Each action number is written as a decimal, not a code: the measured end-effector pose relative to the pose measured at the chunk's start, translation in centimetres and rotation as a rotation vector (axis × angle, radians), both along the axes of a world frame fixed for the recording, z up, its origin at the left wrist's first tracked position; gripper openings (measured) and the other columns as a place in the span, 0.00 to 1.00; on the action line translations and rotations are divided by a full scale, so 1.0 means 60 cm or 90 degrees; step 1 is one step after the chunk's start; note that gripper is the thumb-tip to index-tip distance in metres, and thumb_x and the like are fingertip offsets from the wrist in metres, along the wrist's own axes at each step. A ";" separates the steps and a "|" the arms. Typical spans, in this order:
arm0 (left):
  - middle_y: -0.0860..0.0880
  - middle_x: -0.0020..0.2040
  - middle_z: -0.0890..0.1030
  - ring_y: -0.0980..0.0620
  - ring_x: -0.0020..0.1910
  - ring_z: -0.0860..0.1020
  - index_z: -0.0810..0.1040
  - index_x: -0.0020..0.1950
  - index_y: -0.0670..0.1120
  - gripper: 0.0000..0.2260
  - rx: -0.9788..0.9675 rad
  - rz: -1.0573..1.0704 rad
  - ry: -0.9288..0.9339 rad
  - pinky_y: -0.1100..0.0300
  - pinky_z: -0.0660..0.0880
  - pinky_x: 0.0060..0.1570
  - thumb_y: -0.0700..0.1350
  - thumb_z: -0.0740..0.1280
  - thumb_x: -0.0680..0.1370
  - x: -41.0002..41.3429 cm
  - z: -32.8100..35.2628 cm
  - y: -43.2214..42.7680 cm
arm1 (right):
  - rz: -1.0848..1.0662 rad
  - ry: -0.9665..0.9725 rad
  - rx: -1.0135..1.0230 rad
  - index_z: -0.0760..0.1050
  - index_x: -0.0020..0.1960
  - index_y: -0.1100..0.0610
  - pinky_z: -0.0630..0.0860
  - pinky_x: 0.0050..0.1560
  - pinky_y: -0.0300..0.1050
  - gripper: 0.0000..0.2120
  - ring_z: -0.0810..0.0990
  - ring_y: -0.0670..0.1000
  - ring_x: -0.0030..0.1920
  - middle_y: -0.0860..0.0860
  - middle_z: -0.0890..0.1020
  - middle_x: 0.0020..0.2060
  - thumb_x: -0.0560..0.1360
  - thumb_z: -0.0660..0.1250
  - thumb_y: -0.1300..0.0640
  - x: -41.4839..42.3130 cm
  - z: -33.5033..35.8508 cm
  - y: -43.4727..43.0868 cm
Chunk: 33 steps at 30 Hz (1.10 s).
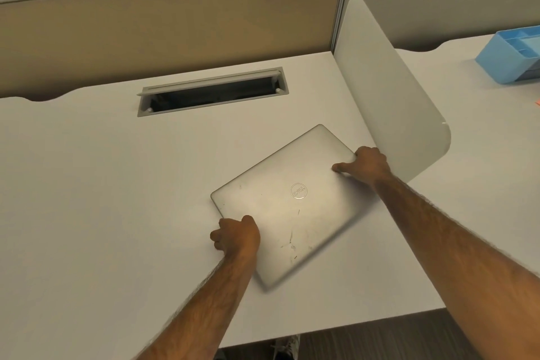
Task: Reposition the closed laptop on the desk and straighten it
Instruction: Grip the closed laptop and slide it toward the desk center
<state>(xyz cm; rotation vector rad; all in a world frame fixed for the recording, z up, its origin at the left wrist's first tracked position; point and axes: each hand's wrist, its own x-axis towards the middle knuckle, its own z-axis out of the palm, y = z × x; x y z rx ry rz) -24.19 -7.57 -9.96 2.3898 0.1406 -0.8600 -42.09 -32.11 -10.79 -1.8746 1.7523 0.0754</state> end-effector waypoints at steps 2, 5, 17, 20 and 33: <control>0.37 0.67 0.68 0.35 0.66 0.70 0.70 0.67 0.37 0.20 -0.005 0.026 0.001 0.44 0.75 0.57 0.40 0.61 0.75 0.004 -0.001 -0.001 | -0.009 -0.009 0.014 0.76 0.51 0.58 0.79 0.53 0.54 0.39 0.77 0.62 0.57 0.58 0.80 0.54 0.54 0.74 0.29 0.001 0.001 -0.004; 0.37 0.68 0.68 0.35 0.67 0.70 0.69 0.70 0.39 0.21 -0.024 0.046 -0.004 0.44 0.74 0.59 0.41 0.63 0.77 0.005 -0.003 0.002 | -0.014 -0.014 0.034 0.75 0.49 0.57 0.79 0.50 0.53 0.42 0.78 0.62 0.54 0.57 0.80 0.51 0.47 0.73 0.27 0.001 0.002 -0.011; 0.39 0.68 0.70 0.36 0.68 0.69 0.69 0.70 0.44 0.23 -0.120 0.076 -0.037 0.42 0.73 0.63 0.46 0.69 0.77 0.006 -0.023 0.020 | -0.060 -0.093 0.049 0.75 0.51 0.60 0.77 0.47 0.52 0.36 0.80 0.59 0.50 0.57 0.81 0.48 0.55 0.82 0.39 -0.003 0.011 -0.002; 0.40 0.67 0.70 0.36 0.68 0.69 0.69 0.69 0.44 0.22 -0.138 0.080 -0.033 0.44 0.73 0.63 0.46 0.70 0.77 0.015 -0.023 0.024 | -0.081 -0.122 0.043 0.74 0.49 0.59 0.78 0.49 0.53 0.35 0.81 0.58 0.49 0.56 0.81 0.47 0.54 0.83 0.39 -0.002 0.010 0.003; 0.42 0.67 0.70 0.38 0.67 0.70 0.70 0.68 0.45 0.21 -0.195 0.105 -0.053 0.49 0.71 0.53 0.45 0.70 0.76 0.121 0.000 0.076 | -0.092 -0.208 0.046 0.75 0.56 0.60 0.74 0.41 0.47 0.43 0.81 0.59 0.51 0.56 0.82 0.52 0.49 0.83 0.39 0.099 0.035 0.043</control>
